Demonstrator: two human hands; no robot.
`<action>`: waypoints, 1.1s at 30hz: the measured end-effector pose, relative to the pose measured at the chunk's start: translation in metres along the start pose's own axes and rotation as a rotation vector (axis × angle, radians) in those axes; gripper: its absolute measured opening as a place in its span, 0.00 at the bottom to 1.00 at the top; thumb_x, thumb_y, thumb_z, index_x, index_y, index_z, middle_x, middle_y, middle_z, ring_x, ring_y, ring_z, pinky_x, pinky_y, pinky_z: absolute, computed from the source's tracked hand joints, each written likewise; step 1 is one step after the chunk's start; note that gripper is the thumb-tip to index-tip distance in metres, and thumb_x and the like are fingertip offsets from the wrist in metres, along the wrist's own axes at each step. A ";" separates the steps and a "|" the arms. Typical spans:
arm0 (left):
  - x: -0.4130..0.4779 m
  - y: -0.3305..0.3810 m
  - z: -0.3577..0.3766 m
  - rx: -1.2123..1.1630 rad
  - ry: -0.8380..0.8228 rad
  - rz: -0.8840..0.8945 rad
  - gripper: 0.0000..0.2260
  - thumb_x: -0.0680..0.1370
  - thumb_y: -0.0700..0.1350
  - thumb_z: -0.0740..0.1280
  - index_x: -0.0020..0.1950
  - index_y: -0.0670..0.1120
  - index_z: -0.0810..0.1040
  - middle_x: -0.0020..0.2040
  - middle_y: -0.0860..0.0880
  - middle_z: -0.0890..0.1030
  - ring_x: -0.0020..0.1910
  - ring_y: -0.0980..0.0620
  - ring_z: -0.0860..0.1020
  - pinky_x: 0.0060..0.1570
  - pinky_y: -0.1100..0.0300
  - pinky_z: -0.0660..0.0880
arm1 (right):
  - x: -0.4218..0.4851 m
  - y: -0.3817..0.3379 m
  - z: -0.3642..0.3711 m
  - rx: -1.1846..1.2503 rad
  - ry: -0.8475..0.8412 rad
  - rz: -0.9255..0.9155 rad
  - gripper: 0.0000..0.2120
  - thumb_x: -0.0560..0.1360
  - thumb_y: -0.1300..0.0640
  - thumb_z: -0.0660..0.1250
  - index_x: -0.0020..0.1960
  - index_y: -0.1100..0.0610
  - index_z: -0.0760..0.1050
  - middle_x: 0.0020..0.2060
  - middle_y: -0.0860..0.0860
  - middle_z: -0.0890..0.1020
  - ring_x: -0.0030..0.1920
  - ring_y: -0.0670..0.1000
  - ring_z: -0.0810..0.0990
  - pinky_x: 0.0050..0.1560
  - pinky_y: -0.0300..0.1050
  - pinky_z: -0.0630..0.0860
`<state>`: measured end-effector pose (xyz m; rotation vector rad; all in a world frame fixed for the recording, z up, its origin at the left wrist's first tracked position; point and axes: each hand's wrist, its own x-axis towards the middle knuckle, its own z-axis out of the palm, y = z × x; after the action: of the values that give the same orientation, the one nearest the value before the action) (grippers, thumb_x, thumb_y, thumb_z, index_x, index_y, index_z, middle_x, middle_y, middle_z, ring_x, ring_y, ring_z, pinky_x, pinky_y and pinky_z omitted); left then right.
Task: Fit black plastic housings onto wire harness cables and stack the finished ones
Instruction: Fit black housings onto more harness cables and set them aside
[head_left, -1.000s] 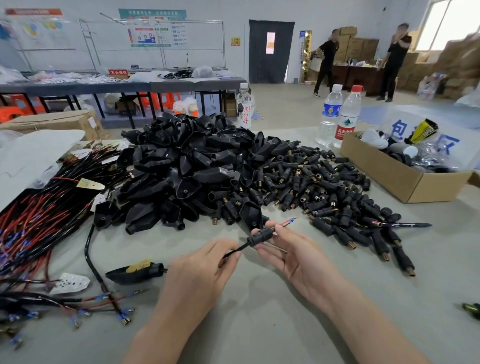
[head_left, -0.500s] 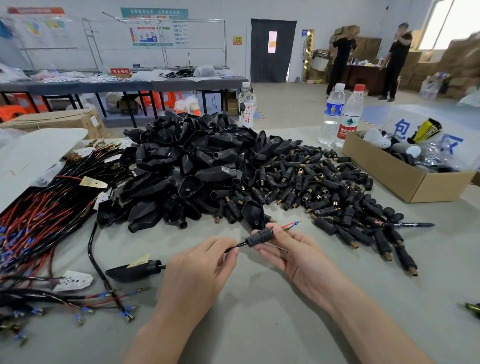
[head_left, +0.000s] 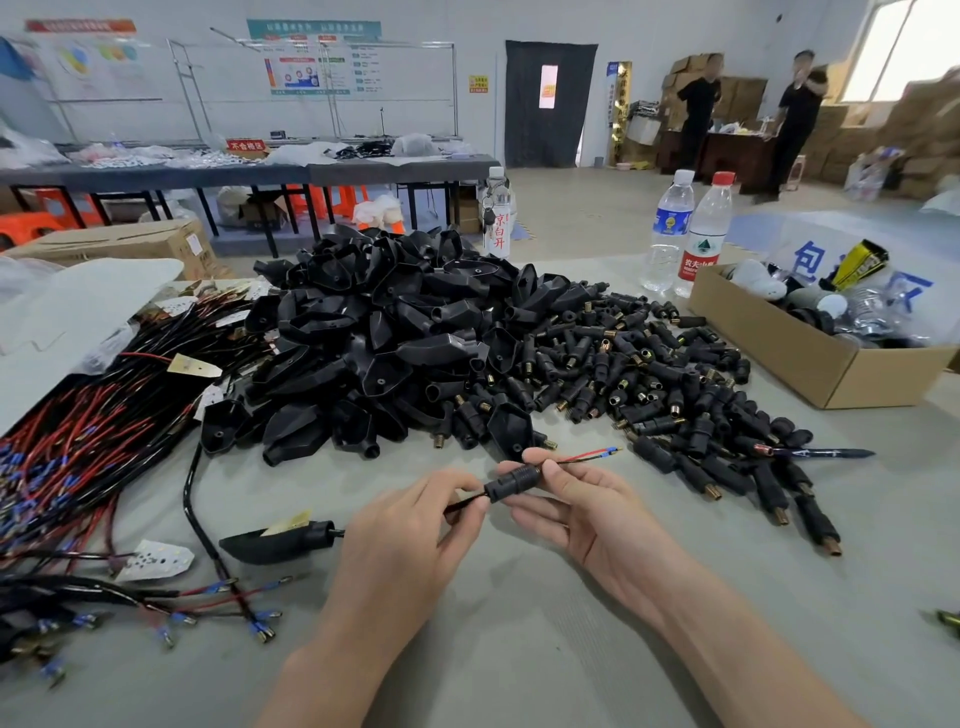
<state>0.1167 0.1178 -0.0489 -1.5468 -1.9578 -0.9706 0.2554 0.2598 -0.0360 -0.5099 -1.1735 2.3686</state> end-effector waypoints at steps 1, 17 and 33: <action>0.000 -0.002 0.000 0.011 0.003 0.009 0.08 0.78 0.54 0.65 0.51 0.52 0.79 0.37 0.60 0.79 0.33 0.60 0.75 0.34 0.61 0.73 | 0.000 -0.002 -0.001 0.007 0.015 -0.012 0.12 0.81 0.61 0.60 0.62 0.63 0.75 0.57 0.60 0.84 0.55 0.59 0.85 0.47 0.45 0.83; 0.000 -0.016 -0.001 0.153 -0.013 -0.020 0.06 0.79 0.50 0.65 0.46 0.51 0.80 0.38 0.59 0.79 0.37 0.54 0.77 0.54 0.53 0.71 | 0.000 -0.008 0.001 0.039 0.092 -0.071 0.15 0.76 0.59 0.66 0.61 0.64 0.77 0.53 0.61 0.85 0.48 0.55 0.87 0.46 0.39 0.83; 0.001 -0.011 0.001 0.104 -0.059 -0.014 0.11 0.81 0.52 0.61 0.46 0.52 0.80 0.37 0.60 0.78 0.37 0.55 0.76 0.57 0.56 0.68 | -0.004 -0.003 0.005 -0.112 0.040 -0.056 0.16 0.74 0.57 0.68 0.60 0.62 0.77 0.54 0.59 0.85 0.51 0.54 0.86 0.48 0.39 0.82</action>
<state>0.1057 0.1181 -0.0514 -1.5218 -2.0281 -0.8231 0.2568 0.2563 -0.0301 -0.5516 -1.2914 2.2451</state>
